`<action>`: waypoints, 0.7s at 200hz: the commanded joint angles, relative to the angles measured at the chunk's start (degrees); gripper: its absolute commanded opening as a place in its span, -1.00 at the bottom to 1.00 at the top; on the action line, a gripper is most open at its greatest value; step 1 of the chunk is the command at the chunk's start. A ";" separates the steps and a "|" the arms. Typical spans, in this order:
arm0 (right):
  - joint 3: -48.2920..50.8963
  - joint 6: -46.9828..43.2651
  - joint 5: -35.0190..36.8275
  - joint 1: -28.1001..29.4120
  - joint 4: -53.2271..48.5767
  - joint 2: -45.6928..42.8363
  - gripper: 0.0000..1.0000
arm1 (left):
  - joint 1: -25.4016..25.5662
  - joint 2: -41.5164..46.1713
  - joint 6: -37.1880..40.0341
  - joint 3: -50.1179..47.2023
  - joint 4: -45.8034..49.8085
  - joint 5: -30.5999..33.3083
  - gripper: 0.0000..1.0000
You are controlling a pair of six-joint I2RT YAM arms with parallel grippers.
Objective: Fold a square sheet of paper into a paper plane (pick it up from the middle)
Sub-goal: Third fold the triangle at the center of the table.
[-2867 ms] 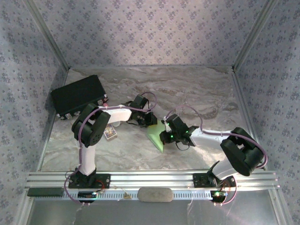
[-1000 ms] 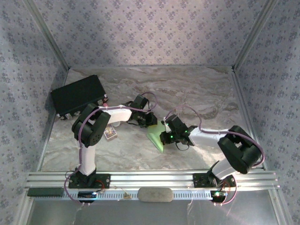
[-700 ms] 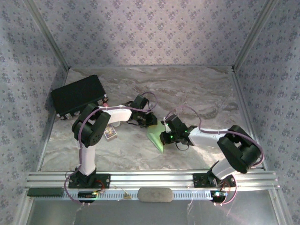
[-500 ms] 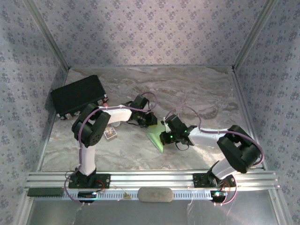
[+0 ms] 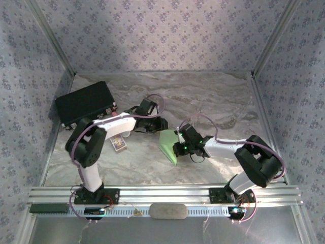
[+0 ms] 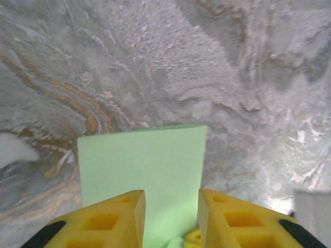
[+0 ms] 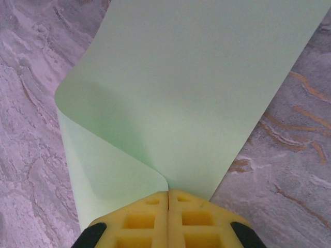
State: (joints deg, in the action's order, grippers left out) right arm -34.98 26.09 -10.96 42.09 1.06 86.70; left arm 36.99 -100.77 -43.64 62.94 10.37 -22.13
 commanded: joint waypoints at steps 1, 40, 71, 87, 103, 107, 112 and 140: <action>-0.70 -1.09 0.40 -0.90 -1.65 1.28 -1.00 | -0.08 5.95 -3.26 -5.34 -3.40 1.04 -0.48; -0.71 -1.13 -0.11 -1.12 -1.67 1.06 -1.00 | 1.71 11.56 -11.98 -15.39 -14.11 -4.57 -0.80; -0.52 -0.89 0.06 -1.14 -1.56 0.93 -1.00 | 5.93 11.41 -17.58 -18.83 -19.07 -3.77 -0.96; -0.51 -0.86 0.06 -1.20 -1.58 0.95 -1.00 | 7.60 9.89 -19.13 -19.39 -20.93 -3.37 -0.98; -0.53 -0.88 -0.04 -1.16 -1.50 0.95 -1.00 | 8.55 8.03 -21.04 -20.03 -24.14 -3.52 -0.99; -0.48 -0.86 -0.08 -1.26 -1.52 0.94 -1.00 | 8.67 7.56 -21.40 -20.17 -24.73 -3.58 -0.99; -0.50 -0.86 -0.03 -1.24 -1.61 0.93 -1.00 | 8.87 7.19 -21.77 -20.23 -25.45 -3.61 -0.99; -0.46 -0.77 -0.11 -1.24 -1.66 0.94 -1.00 | 9.18 5.66 -21.89 -19.88 -25.01 -3.01 -0.99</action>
State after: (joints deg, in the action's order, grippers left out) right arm -34.98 26.04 -11.35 41.25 1.06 86.70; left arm 45.87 -93.73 -63.68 43.64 -11.86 -25.06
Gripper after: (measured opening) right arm 0.052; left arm 0.045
